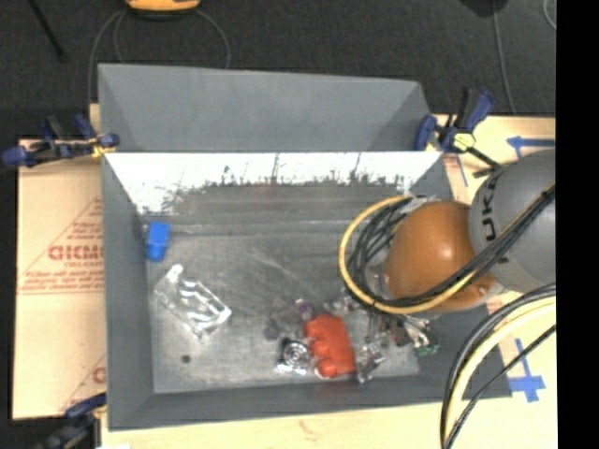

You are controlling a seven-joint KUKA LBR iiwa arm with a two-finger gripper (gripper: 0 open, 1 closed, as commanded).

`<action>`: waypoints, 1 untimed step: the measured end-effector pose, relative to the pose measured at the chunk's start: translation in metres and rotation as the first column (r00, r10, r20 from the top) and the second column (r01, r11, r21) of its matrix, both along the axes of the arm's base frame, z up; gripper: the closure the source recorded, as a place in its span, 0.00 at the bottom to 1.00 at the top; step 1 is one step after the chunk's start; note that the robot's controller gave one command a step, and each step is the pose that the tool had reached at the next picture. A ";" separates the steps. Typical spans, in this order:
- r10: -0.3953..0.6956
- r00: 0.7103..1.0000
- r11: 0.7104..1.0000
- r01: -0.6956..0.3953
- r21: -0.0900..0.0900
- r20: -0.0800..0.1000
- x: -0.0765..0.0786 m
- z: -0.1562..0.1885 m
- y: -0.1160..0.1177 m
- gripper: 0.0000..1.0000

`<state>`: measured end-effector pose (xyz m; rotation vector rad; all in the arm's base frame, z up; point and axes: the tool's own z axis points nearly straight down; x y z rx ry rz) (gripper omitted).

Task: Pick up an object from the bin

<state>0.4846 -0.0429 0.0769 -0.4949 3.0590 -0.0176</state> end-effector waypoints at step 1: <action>0.057 0.998 0.998 -0.057 0.007 -0.001 0.001 0.000 0.088 1.00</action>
Offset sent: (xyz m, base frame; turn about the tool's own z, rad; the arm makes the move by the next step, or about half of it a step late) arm -0.0101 0.0854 -0.0060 -0.0493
